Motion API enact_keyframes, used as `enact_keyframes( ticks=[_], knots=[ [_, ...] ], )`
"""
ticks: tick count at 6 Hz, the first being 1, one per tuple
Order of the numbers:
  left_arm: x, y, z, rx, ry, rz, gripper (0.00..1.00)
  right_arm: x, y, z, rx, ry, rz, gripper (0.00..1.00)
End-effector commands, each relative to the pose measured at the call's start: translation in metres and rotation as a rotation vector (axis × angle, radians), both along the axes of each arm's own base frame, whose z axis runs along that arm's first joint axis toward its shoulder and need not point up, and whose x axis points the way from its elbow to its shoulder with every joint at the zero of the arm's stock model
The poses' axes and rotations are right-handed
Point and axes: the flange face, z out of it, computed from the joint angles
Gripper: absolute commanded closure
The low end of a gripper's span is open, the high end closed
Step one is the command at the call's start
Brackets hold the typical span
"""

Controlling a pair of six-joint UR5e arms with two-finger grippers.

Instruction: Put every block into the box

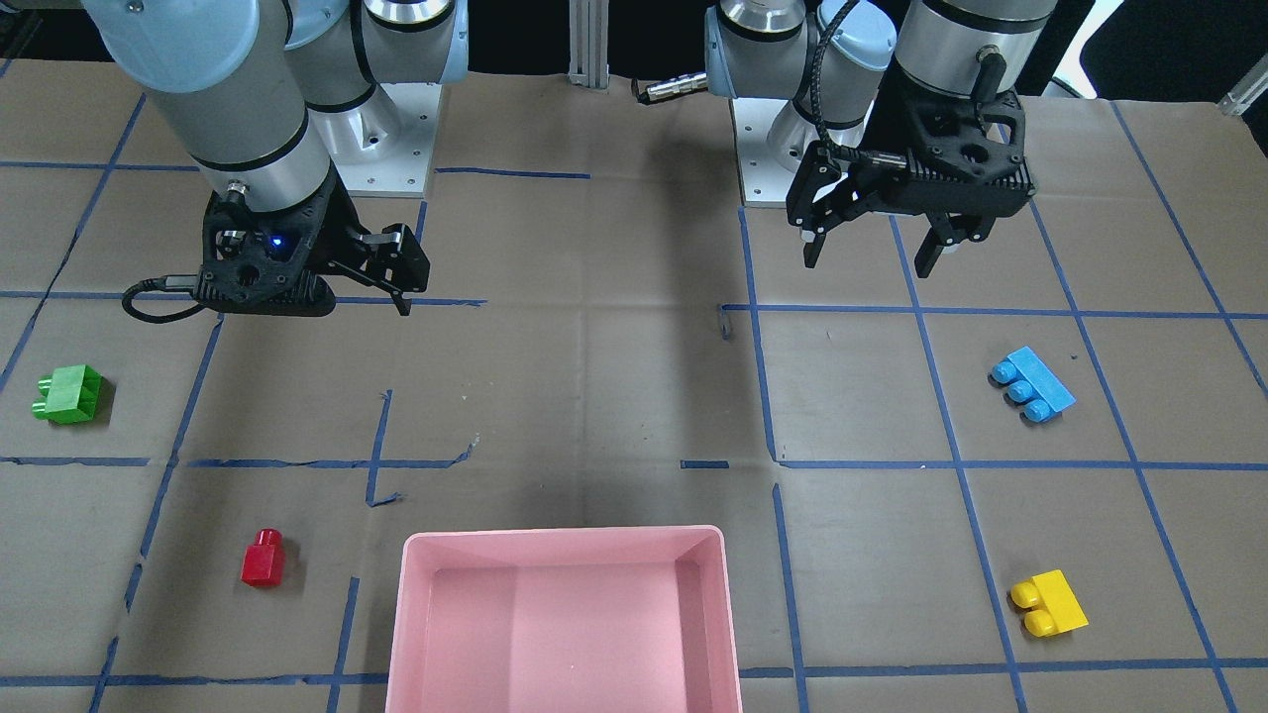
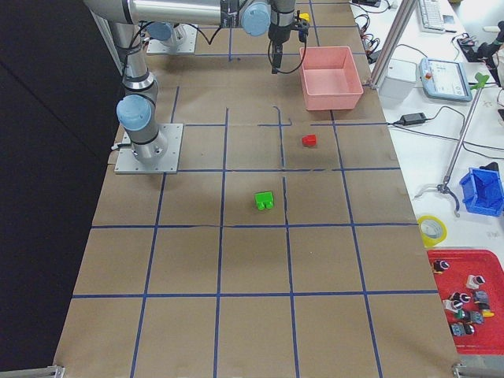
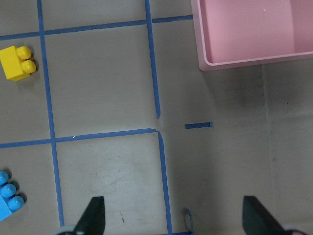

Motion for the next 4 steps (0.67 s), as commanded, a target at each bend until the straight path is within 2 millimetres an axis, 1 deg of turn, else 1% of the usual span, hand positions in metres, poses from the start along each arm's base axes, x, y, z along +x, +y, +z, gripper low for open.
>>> enact_keyframes(
  ticks=[1, 2, 3, 4],
  knots=[
    [0.007, 0.002, 0.002, -0.003, -0.017, -0.039, 0.00, 0.000, 0.000, 0.000, 0.000, -0.001, -0.001, 0.00],
    [0.038, -0.003, 0.002, -0.003, -0.020, -0.018, 0.00, 0.001, -0.001, -0.002, 0.003, 0.000, 0.001, 0.00],
    [0.088, -0.003, -0.001, 0.004, -0.020, 0.022, 0.00, 0.001, -0.001, -0.003, 0.005, 0.001, 0.000, 0.00],
    [0.154, -0.004, -0.001, 0.012, -0.035, 0.096, 0.00, 0.001, -0.001, -0.003, 0.005, -0.001, 0.001, 0.00]
  ],
)
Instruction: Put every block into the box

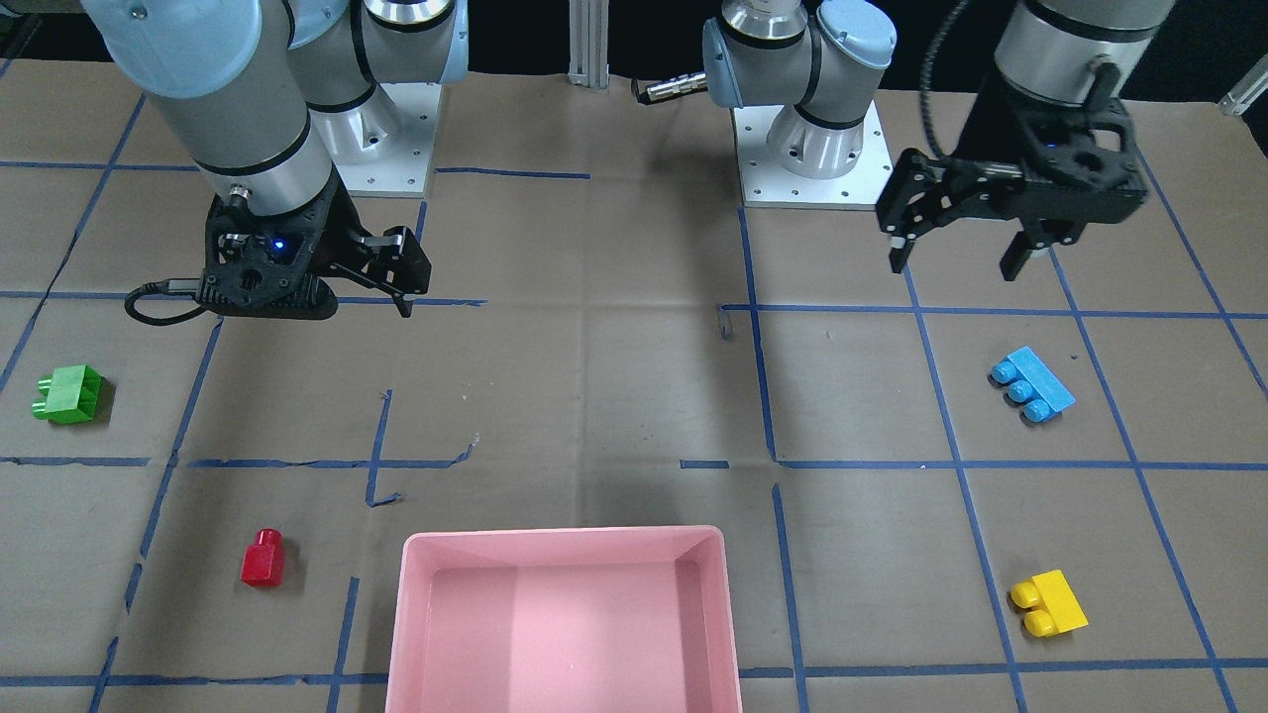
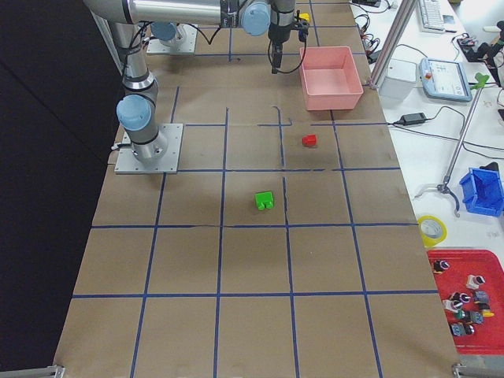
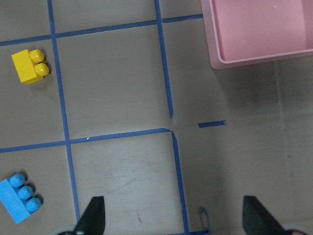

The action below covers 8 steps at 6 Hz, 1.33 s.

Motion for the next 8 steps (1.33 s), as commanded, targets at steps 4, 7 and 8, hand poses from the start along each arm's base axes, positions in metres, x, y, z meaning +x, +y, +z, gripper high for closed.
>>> enact_keyframes(
  ticks=[4, 7, 8],
  knots=[
    [0.263, 0.063, -0.010, 0.041, 0.007, 0.440, 0.00, -0.058, -0.012, 0.005, -0.018, 0.009, 0.094, 0.00],
    [0.251, 0.077, -0.062, 0.120, 0.071, 0.629, 0.00, -0.278, -0.018, -0.001, -0.029, -0.029, 0.234, 0.01],
    [0.251, 0.078, -0.084, 0.160, 0.087, 0.628, 0.00, -0.322, -0.016, -0.009, -0.047, -0.013, 0.182, 0.01]
  ],
)
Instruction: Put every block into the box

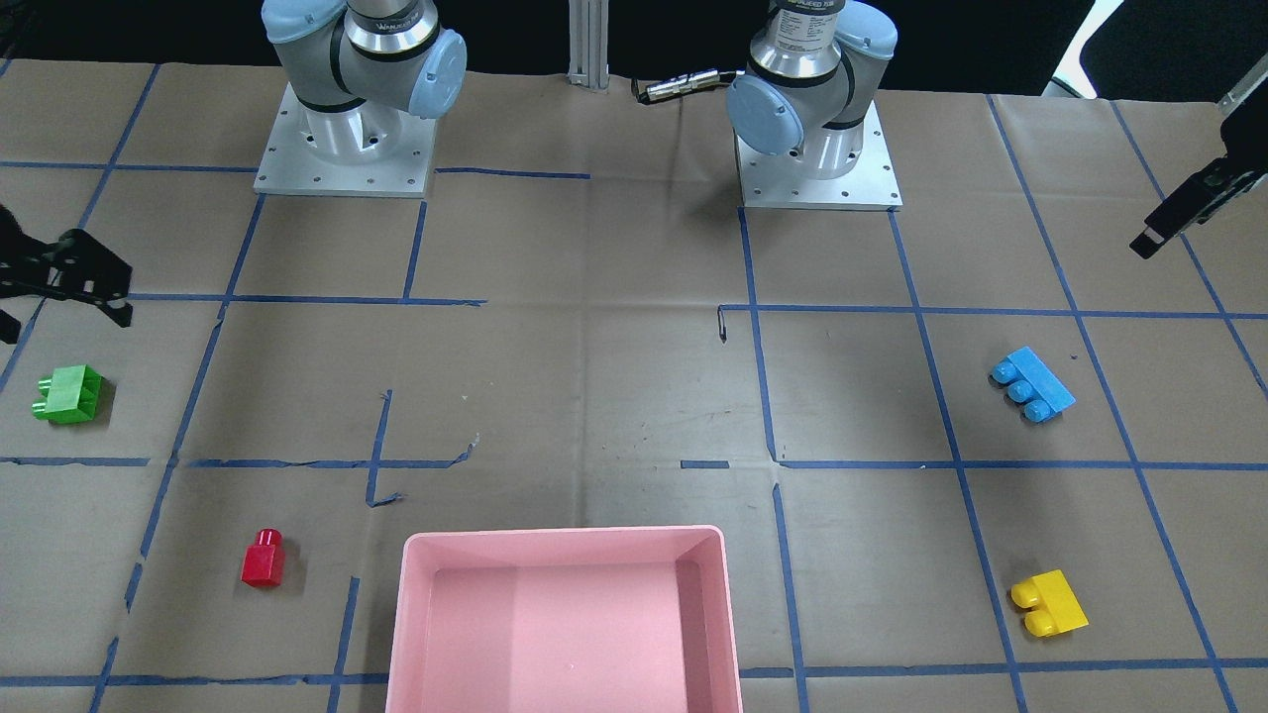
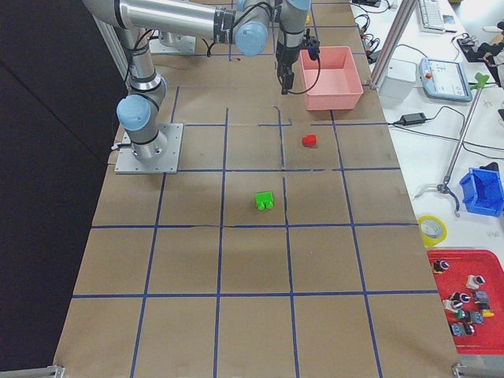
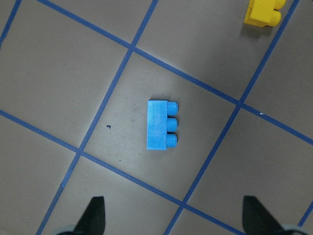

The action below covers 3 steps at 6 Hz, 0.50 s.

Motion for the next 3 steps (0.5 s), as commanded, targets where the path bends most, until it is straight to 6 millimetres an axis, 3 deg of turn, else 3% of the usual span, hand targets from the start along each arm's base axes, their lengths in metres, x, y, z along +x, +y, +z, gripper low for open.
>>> enact_keyframes(
  ticks=[1, 2, 3],
  knots=[
    [0.002, 0.001, -0.032, 0.025, 0.021, 0.020, 0.00, -0.073, 0.008, -0.037, -0.034, 0.019, -0.062, 0.01],
    [0.006, -0.005, -0.055, 0.007, 0.005, 0.020, 0.00, -0.079, 0.021, -0.082, -0.065, 0.036, -0.060, 0.00],
    [0.012, -0.010, -0.085, -0.016, -0.016, 0.022, 0.00, -0.079, 0.030, -0.115, -0.135, 0.083, -0.068, 0.00]
  ],
)
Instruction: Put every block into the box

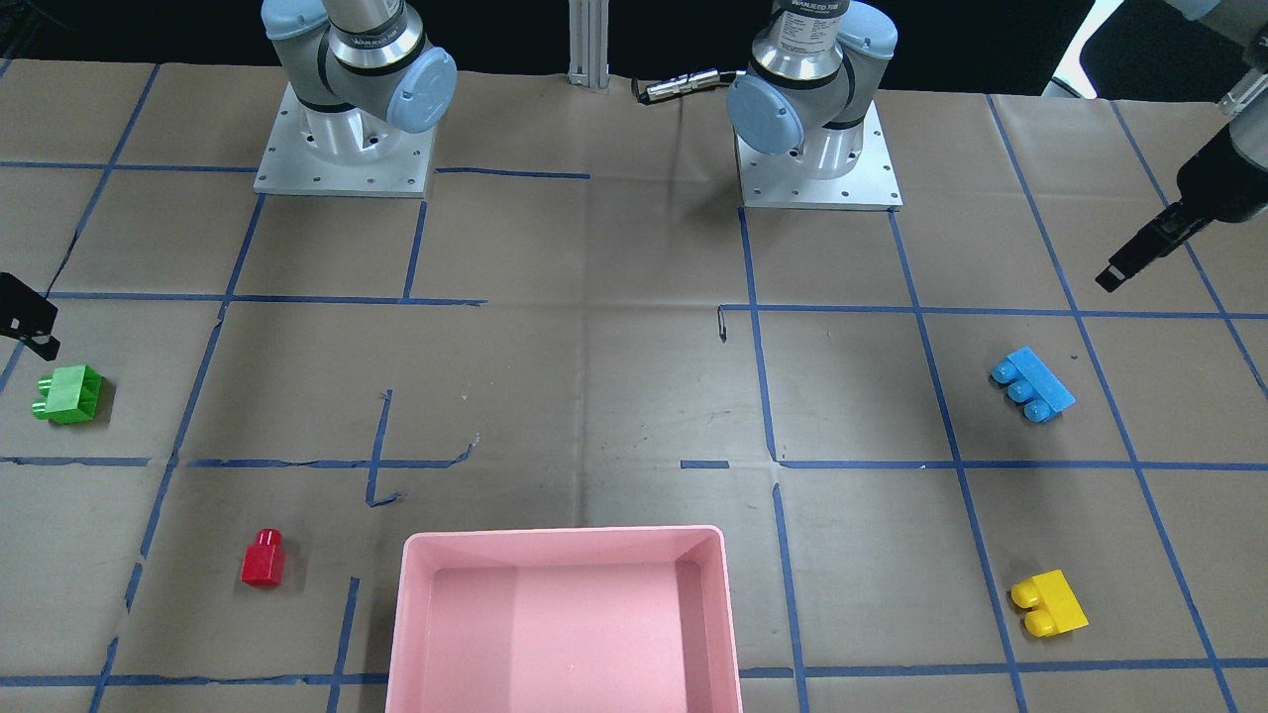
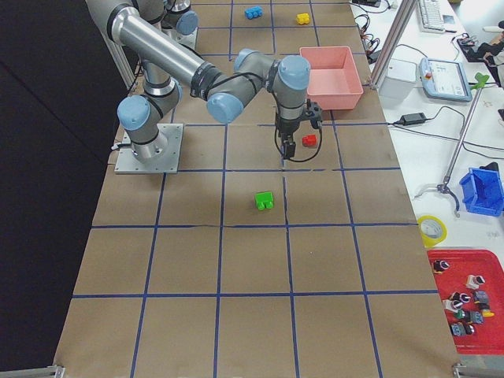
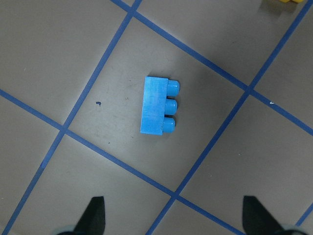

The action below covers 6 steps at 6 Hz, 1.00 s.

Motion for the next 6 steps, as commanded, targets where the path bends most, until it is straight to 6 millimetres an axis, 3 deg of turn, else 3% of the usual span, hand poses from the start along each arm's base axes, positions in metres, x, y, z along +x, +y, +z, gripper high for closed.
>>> enact_keyframes(
  ticks=[1, 2, 3, 4, 5, 6],
  knots=[
    [0.011, -0.010, -0.062, -0.051, -0.047, -0.003, 0.00, -0.012, 0.020, -0.071, -0.014, 0.003, -0.030, 0.01],
    [0.013, -0.009, -0.090, -0.067, -0.062, -0.003, 0.00, -0.047, 0.027, -0.087, -0.052, -0.026, 0.000, 0.01],
    [0.019, -0.015, -0.113, -0.079, -0.073, 0.001, 0.00, -0.065, 0.040, -0.103, -0.035, -0.040, 0.040, 0.01],
    [0.026, -0.023, -0.135, -0.085, -0.074, 0.000, 0.00, -0.071, 0.042, -0.108, -0.036, -0.037, 0.035, 0.02],
    [0.026, -0.026, -0.153, -0.077, -0.046, 0.002, 0.00, -0.075, 0.040, -0.126, -0.024, -0.046, 0.042, 0.07],
    [0.025, -0.027, -0.170, -0.089, -0.028, 0.003, 0.00, -0.087, 0.038, -0.145, -0.037, -0.033, 0.030, 0.05]
  ],
)
